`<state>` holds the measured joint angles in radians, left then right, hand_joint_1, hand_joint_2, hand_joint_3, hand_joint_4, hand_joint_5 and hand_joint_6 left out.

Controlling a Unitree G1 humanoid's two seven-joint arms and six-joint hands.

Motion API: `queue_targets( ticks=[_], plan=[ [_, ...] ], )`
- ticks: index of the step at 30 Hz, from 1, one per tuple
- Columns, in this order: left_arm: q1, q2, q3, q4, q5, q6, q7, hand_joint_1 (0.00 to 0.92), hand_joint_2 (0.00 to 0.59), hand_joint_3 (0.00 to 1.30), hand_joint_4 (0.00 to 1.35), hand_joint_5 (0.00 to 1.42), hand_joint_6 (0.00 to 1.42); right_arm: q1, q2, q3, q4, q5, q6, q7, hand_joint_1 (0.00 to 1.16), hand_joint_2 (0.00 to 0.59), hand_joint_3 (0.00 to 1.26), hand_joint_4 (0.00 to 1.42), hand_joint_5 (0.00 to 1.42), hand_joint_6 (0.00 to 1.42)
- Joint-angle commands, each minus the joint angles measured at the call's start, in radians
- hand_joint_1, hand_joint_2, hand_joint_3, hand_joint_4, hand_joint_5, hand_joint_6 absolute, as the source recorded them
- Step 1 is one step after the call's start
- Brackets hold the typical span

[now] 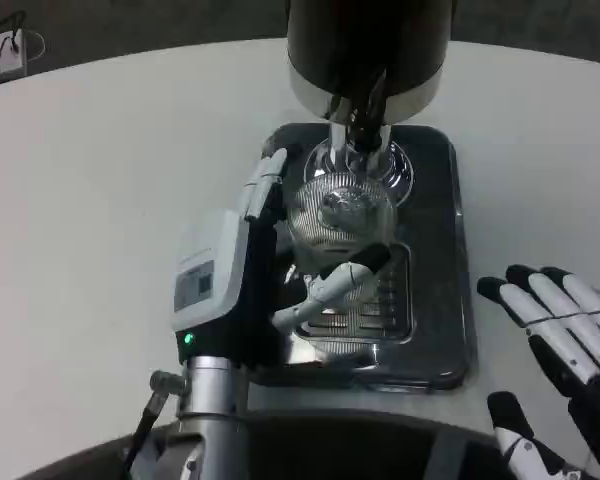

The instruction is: Grasp the cup under the faucet to collect the drink, then remove the cup.

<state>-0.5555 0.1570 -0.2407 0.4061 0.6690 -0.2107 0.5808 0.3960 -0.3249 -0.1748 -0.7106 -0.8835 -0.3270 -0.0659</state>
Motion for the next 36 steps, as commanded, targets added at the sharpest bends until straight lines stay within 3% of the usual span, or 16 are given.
queue_targets(
  ticks=[1,5,10,13,19,27,36],
  plan=[
    [0.086,0.01,0.032,-0.134,-0.033,-0.02,-0.007,0.001,0.0,0.1,0.05,0.32,0.27,0.001,0.003,0.007,0.002,0.008,0.0,0.009,0.15,0.543,0.13,0.07,0.07,0.14],
    [0.182,0.008,0.068,-0.305,-0.062,-0.011,-0.039,0.0,0.005,0.09,0.02,0.26,0.2,-0.003,0.002,0.01,0.007,0.011,-0.001,0.013,0.14,0.538,0.13,0.07,0.07,0.14],
    [0.27,0.006,0.11,-0.494,-0.141,-0.008,-0.144,0.0,0.073,0.0,0.0,0.07,0.01,-0.012,-0.001,0.022,0.013,0.011,-0.003,0.019,0.14,0.535,0.13,0.07,0.07,0.14],
    [0.296,0.002,0.132,-0.584,-0.207,-0.007,-0.218,0.0,0.102,0.0,0.0,0.0,0.0,-0.014,-0.003,0.031,0.015,0.009,-0.004,0.02,0.14,0.534,0.13,0.07,0.07,0.14],
    [0.304,-0.018,0.156,-0.779,-0.25,0.083,-0.34,0.0,0.12,0.0,0.0,0.0,0.0,-0.009,-0.006,0.041,0.015,0.007,-0.007,0.021,0.13,0.534,0.13,0.07,0.07,0.14],
    [0.253,-0.051,0.111,-0.948,-0.267,0.225,-0.5,0.0,0.125,0.0,0.0,0.0,0.0,-0.001,-0.01,0.038,0.017,0.012,-0.01,0.018,0.13,0.533,0.13,0.07,0.07,0.14],
    [0.17,-0.077,0.088,-1.01,-0.266,0.328,-0.599,0.0,0.135,0.0,0.0,0.0,0.0,0.004,-0.013,0.033,0.015,0.023,-0.012,0.018,0.12,0.533,0.13,0.07,0.07,0.14]
  ],
)
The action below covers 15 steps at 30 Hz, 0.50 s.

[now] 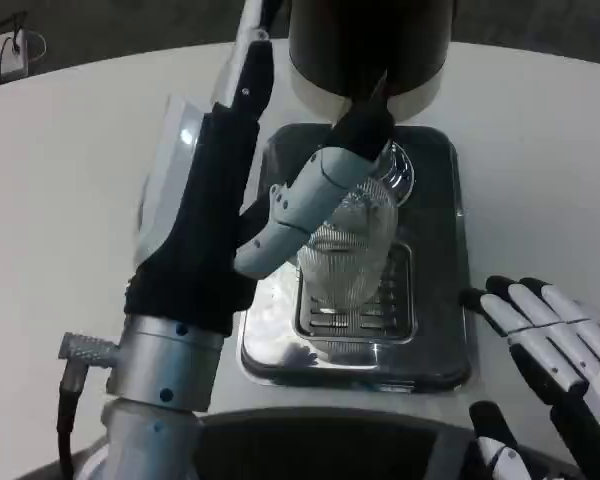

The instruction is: Grasp the cup under the faucet to collect the drink, then remove the cup.

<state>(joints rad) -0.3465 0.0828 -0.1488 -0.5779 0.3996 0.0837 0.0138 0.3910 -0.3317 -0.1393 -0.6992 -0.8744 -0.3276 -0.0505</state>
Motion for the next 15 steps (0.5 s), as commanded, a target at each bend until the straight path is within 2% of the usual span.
queue_targets(
  ticks=[1,7,15],
  plan=[
    [-0.051,0.0,-0.004,-0.025,0.003,0.042,-0.044,0.0,0.136,0.0,0.0,0.0,0.0,0.009,-0.007,-0.004,0.003,0.017,-0.011,0.003,0.12,0.533,0.13,0.07,0.07,0.14],
    [-0.066,-0.003,-0.019,-0.008,-0.003,0.05,-0.075,0.0,0.14,0.0,0.0,0.0,0.0,0.01,-0.007,-0.008,0.001,0.023,-0.005,0.006,0.12,0.533,0.13,0.07,0.07,0.14],
    [-0.097,-0.003,-0.038,0.05,-0.003,0.067,-0.098,0.0,0.143,0.0,0.0,0.0,0.0,0.02,0.017,-0.006,-0.017,0.02,0.008,0.007,0.12,0.533,0.13,0.07,0.07,0.14]
  ],
)
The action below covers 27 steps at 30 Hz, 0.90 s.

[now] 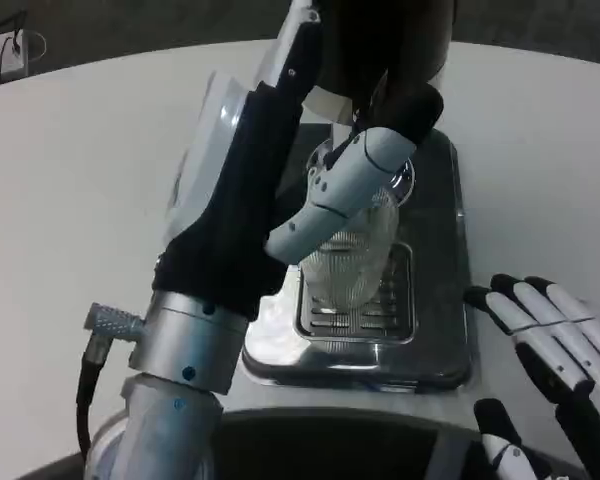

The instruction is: Grasp the cup under the faucet to collect the drink, then remove the cup.

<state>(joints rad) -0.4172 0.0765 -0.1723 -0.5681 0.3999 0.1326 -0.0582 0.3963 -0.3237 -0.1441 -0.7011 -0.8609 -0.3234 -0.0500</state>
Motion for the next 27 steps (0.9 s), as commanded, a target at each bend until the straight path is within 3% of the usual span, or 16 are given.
queue_targets(
  ticks=[1,8,18,27],
  plan=[
    [-0.029,0.003,-0.022,0.049,-0.001,0.016,-0.03,0.0,0.143,0.0,0.0,0.0,0.0,0.015,0.009,-0.002,-0.016,0.006,0.004,0.007,0.12,0.533,0.13,0.07,0.07,0.14],
    [-0.039,0.003,-0.057,0.082,0.006,0.028,-0.056,0.0,0.145,0.0,0.0,0.0,0.0,0.006,-0.006,-0.039,-0.012,0.028,0.003,0.009,0.12,0.532,0.13,0.07,0.07,0.14],
    [-0.021,0.005,-0.1,0.064,0.027,0.05,-0.075,0.0,0.148,0.0,0.0,0.0,0.0,-0.001,0.0,-0.03,-0.013,0.031,-0.003,0.017,0.13,0.528,0.13,0.07,0.07,0.14],
    [-0.087,0.06,-0.148,-0.003,0.179,0.182,-0.182,0.0,0.151,0.0,0.0,0.0,0.0,-0.008,0.002,-0.027,-0.006,0.032,-0.001,0.017,0.14,0.528,0.13,0.07,0.07,0.14]
  ],
)
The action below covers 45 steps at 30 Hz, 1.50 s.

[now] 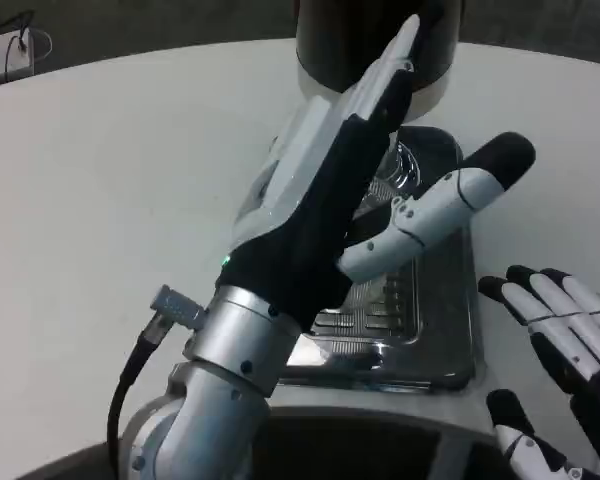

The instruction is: Grasp the cup under the faucet to collect the drink, then remove the cup.

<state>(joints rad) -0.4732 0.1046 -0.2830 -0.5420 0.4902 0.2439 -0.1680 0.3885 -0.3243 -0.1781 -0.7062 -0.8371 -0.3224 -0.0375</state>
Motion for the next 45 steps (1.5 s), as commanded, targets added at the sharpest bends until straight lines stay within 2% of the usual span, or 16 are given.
queue_targets(
  ticks=[1,4,10,18,28,35,45],
  plan=[
    [-0.04,0.037,-0.044,-0.035,0.107,0.088,-0.091,0.0,0.151,0.0,0.0,0.0,0.0,-0.001,0.004,0.008,0.001,0.008,-0.001,0.004,0.14,0.527,0.13,0.07,0.07,0.15],
    [-0.07,0.058,-0.062,-0.055,0.165,0.128,-0.151,0.0,0.153,0.0,0.0,0.0,0.0,-0.002,0.006,0.012,0.007,0.008,0.003,0.005,0.14,0.528,0.13,0.07,0.07,0.15],
    [-0.125,0.092,-0.082,-0.068,0.234,0.151,-0.249,0.0,0.15,0.0,0.0,0.0,0.0,-0.004,0.008,0.021,0.014,0.008,0.004,0.005,0.14,0.529,0.13,0.07,0.07,0.15],
    [-0.146,0.106,-0.099,-0.062,0.308,0.141,-0.313,0.0,0.146,0.0,0.0,0.0,0.0,-0.012,0.014,0.032,0.033,0.035,0.024,0.016,0.15,0.504,0.11,0.07,0.07,0.16],
    [-0.156,0.113,-0.102,-0.056,0.333,0.127,-0.348,0.0,0.145,0.0,0.0,0.02,0.0,-0.067,0.025,0.048,0.079,0.184,0.111,0.082,0.25,0.397,0.08,0.07,0.08,0.16],
    [-0.154,0.113,-0.096,-0.048,0.33,0.115,-0.356,0.0,0.145,0.0,0.0,0.02,0.01,-0.126,0.022,0.073,0.102,0.209,0.138,0.097,0.32,0.324,0.06,0.06,0.07,0.16],
    [-0.144,0.113,-0.086,-0.053,0.334,0.108,-0.355,0.0,0.145,0.0,0.0,0.02,0.01,-0.229,0.047,0.134,0.17,0.211,0.185,0.085,0.37,0.297,0.03,0.05,0.06,0.16]
  ],
)
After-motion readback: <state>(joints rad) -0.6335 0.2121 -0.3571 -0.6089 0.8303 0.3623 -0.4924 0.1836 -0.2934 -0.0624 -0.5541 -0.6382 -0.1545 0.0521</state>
